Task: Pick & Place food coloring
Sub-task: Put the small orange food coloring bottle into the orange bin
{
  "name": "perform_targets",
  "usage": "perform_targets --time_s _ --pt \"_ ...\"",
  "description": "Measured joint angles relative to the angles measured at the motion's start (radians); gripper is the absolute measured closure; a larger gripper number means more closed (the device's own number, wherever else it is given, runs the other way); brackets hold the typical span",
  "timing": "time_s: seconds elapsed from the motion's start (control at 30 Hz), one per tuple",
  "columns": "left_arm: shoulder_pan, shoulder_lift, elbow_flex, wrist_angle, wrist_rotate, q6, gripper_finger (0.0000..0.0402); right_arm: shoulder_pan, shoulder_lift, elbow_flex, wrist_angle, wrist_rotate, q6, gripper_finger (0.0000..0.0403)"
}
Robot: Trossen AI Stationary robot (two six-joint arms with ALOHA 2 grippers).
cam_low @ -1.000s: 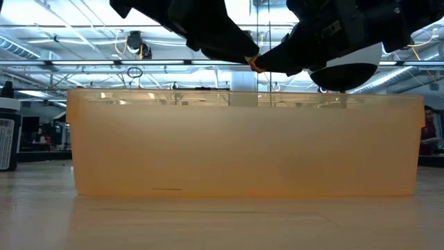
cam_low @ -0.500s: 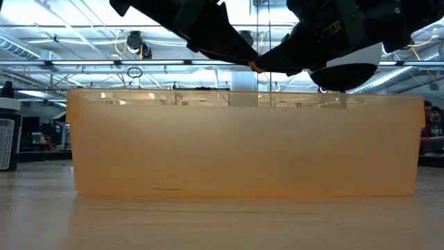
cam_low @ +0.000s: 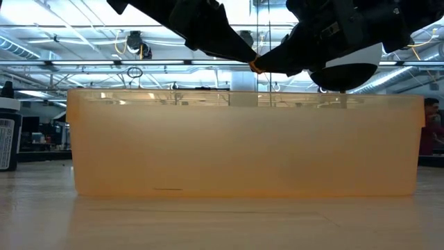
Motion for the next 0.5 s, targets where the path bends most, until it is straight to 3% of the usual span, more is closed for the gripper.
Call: perform_targets --time_s 0.13,0.3,0.5 --pt "0.000 0.000 0.000 0.000 0.000 0.002 0.0329 0.000 0.000 0.000 0.000 0.001 0.000 0.0369" --pt "-0.002 -0.010 0.000 -0.013 -0.003 -0.005 0.0327 0.000 0.000 0.000 0.002 0.001 0.000 0.0365" --pt "-0.035 -0.111 0.001 -0.168 -0.058 -0.055 0.0336 0.000 -0.007 0.002 0.003 0.000 -0.002 0.0316"
